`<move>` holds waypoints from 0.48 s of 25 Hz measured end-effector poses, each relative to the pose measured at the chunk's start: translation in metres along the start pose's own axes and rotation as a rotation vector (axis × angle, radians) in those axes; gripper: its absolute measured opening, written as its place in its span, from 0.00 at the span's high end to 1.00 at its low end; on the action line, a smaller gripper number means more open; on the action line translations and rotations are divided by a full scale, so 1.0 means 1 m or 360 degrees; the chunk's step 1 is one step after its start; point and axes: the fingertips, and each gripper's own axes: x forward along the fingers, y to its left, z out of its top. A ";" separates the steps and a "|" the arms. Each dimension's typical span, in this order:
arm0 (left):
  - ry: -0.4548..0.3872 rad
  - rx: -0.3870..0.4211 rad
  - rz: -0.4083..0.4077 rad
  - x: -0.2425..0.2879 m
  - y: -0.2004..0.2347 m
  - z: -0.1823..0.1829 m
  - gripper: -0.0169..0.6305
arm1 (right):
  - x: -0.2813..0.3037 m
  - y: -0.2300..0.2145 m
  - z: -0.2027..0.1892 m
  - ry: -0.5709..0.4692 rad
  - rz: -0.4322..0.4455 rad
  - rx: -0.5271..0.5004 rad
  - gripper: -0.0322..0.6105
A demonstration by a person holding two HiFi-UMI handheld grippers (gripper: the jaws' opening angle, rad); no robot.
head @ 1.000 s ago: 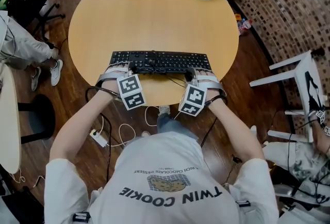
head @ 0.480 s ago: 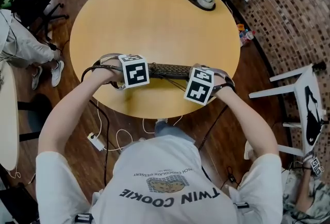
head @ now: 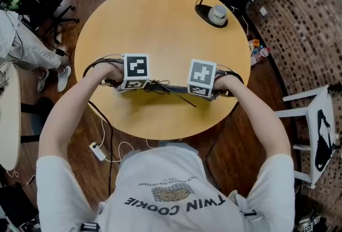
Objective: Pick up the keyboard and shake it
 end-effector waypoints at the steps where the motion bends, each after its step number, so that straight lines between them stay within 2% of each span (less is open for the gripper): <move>1: 0.0009 -0.0011 -0.0027 -0.002 0.003 0.001 0.79 | -0.002 -0.003 0.000 0.0004 0.0058 -0.0014 0.80; 7: 0.0057 -0.0048 -0.0072 -0.009 0.023 0.002 0.79 | -0.010 -0.026 0.005 -0.0024 0.0300 -0.0057 0.80; 12: 0.0062 -0.0011 0.0033 -0.016 0.045 0.004 0.81 | -0.014 -0.048 0.011 -0.0034 0.0328 -0.0104 0.80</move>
